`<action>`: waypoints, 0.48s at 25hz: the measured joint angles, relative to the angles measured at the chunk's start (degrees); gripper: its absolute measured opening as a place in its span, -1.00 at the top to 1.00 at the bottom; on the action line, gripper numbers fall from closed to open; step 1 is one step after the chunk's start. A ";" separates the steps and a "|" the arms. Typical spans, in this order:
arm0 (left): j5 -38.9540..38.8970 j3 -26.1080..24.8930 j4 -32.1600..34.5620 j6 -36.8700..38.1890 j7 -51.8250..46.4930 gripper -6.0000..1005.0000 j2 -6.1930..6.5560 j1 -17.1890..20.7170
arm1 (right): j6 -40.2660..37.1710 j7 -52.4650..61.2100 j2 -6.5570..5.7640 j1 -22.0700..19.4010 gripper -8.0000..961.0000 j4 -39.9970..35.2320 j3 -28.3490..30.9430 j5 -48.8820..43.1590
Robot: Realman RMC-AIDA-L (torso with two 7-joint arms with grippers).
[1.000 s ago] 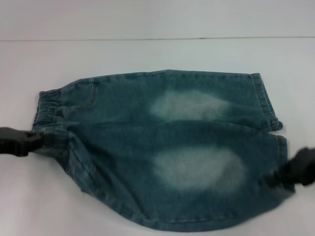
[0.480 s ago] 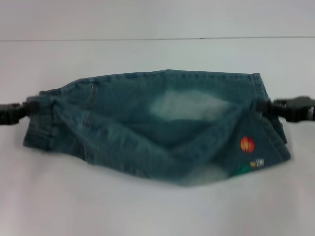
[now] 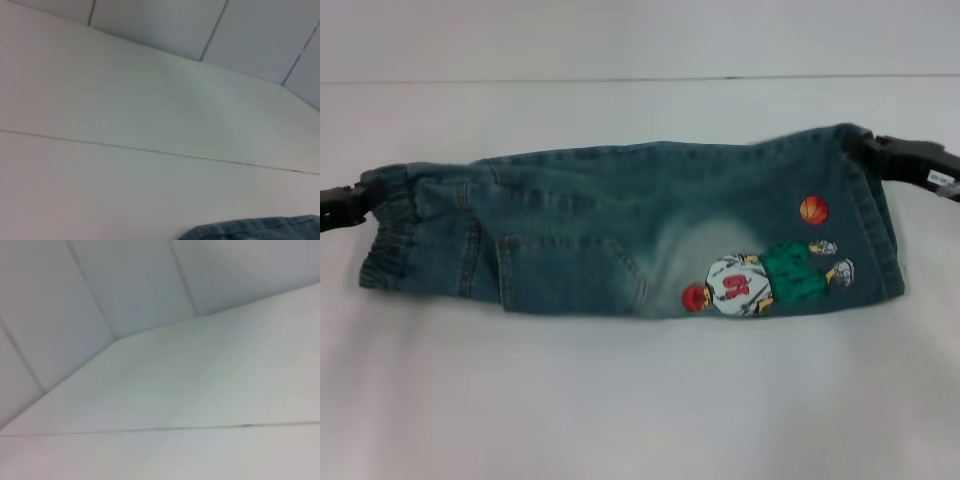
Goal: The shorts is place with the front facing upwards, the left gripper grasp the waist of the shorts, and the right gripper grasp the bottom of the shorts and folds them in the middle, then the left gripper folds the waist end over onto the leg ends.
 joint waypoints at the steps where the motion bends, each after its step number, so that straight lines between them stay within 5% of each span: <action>1: -0.56 0.27 -0.30 -0.96 0.11 0.90 -0.07 0.03 | 1.45 -0.79 0.23 0.30 0.90 0.22 -0.04 0.61; 12: -3.91 1.02 -2.95 -6.66 2.15 0.90 -0.14 -1.02 | 10.28 -10.26 0.75 2.82 0.91 4.14 -0.28 8.09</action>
